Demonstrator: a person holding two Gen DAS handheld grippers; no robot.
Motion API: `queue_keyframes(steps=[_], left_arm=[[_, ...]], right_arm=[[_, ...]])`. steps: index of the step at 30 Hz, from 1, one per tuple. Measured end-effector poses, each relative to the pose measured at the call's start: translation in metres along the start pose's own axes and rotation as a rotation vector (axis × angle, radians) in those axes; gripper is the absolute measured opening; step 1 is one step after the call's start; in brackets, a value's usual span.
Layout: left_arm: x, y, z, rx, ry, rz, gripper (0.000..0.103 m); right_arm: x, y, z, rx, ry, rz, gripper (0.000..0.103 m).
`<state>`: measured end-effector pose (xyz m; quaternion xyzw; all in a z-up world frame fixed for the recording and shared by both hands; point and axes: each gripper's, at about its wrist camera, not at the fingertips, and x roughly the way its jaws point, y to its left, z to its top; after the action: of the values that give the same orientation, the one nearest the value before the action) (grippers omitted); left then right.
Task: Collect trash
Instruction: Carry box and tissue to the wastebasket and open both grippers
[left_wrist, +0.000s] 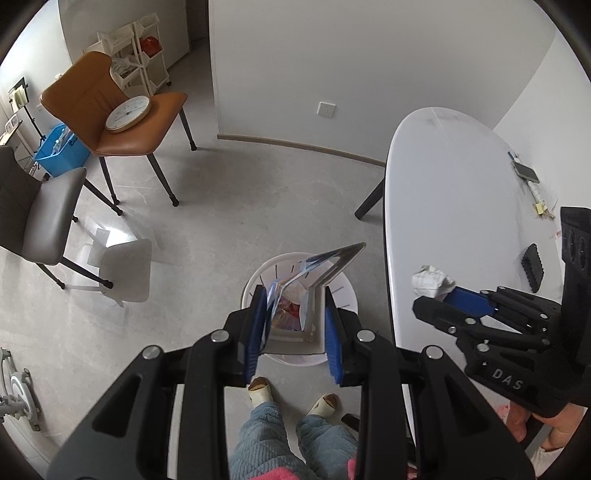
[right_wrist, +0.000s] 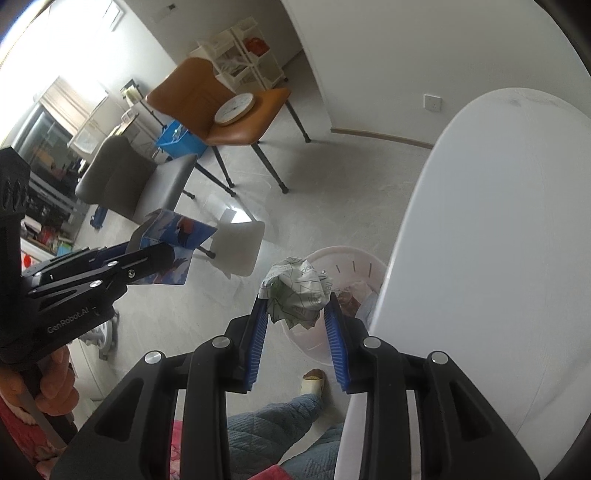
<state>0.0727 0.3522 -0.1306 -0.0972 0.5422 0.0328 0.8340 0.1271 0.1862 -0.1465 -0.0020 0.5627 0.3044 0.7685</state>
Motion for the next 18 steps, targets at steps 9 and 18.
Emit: queue_keyframes(steps=[9, 18], left_arm=[[0.015, 0.008, 0.004, 0.003, 0.032, -0.003, 0.029], [0.026, 0.000, 0.006, 0.017, 0.050, -0.016, 0.029]], right_arm=[[0.043, 0.007, 0.008, -0.037, 0.072, -0.044, 0.045], [0.007, -0.003, 0.012, 0.004, 0.006, -0.084, 0.063]])
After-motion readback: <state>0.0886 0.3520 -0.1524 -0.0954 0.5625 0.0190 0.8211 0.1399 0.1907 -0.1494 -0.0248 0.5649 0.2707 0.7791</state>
